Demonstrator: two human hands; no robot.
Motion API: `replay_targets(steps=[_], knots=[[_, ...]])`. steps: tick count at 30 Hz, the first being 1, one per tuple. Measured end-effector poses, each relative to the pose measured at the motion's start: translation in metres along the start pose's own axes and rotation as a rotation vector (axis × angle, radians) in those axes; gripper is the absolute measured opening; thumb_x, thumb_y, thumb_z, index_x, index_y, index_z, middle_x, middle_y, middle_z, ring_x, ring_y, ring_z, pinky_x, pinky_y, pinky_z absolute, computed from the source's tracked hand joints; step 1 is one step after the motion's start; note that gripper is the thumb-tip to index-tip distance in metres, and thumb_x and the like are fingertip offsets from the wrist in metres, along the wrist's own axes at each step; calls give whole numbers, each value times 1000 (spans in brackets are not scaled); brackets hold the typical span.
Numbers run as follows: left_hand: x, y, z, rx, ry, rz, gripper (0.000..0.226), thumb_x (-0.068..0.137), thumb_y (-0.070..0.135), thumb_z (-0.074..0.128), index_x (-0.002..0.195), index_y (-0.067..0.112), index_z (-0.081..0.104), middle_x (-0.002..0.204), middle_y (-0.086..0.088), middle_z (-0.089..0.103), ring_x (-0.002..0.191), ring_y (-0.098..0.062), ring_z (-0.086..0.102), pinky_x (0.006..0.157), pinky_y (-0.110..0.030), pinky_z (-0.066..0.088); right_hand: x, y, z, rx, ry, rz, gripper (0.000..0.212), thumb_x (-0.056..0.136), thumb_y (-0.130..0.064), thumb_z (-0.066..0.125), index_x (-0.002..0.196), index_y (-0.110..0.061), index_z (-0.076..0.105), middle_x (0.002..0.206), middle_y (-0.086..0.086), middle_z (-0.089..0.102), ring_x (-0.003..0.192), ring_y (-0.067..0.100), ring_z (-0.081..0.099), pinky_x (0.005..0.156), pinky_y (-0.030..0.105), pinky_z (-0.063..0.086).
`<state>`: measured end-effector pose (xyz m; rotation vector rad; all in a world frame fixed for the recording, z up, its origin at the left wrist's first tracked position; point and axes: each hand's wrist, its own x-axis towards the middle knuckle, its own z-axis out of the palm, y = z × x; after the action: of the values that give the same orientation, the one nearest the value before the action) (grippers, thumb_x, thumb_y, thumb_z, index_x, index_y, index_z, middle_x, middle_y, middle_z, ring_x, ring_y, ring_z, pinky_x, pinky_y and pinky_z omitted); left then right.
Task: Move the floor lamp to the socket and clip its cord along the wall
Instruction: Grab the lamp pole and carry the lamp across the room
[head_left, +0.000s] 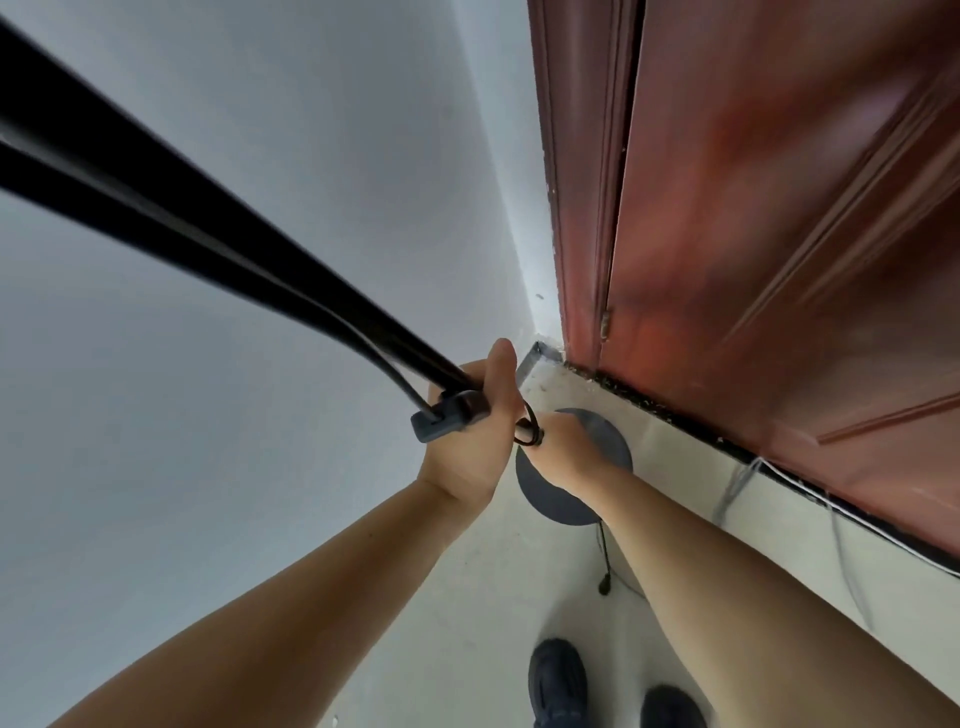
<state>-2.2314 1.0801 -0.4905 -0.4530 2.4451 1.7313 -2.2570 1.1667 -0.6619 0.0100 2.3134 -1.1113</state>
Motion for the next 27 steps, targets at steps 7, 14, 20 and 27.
replay_targets(steps=[7,14,20,27], knots=[[-92,74,-79,-285,62,69,58,88,27,48,33,32,31,33,16,30,36,-3,29,49,-23,30,-121,-93,-14,-163,-119,-108,42,94,-20,45,55,-26,30,57,-7,38,57,18,43,45,23,23],[-237,135,-165,-505,253,32,55,87,21,46,36,29,28,36,15,24,38,-8,20,44,-20,28,-269,-180,-3,-321,-227,-235,40,94,-26,44,56,-28,32,60,-6,42,56,19,45,49,27,33],[-366,129,-228,-683,500,11,53,87,14,45,40,29,25,36,15,23,37,-9,17,44,-25,19,-374,-222,50,-463,-395,-349,40,93,-28,43,54,-28,33,54,-4,43,46,14,41,44,26,29],[-538,72,-298,-839,797,6,57,90,10,42,39,28,24,36,14,20,36,-9,15,41,-22,21,-498,-248,160,-682,-569,-511,30,90,-29,41,61,-23,45,54,-3,47,43,16,43,43,25,30]])
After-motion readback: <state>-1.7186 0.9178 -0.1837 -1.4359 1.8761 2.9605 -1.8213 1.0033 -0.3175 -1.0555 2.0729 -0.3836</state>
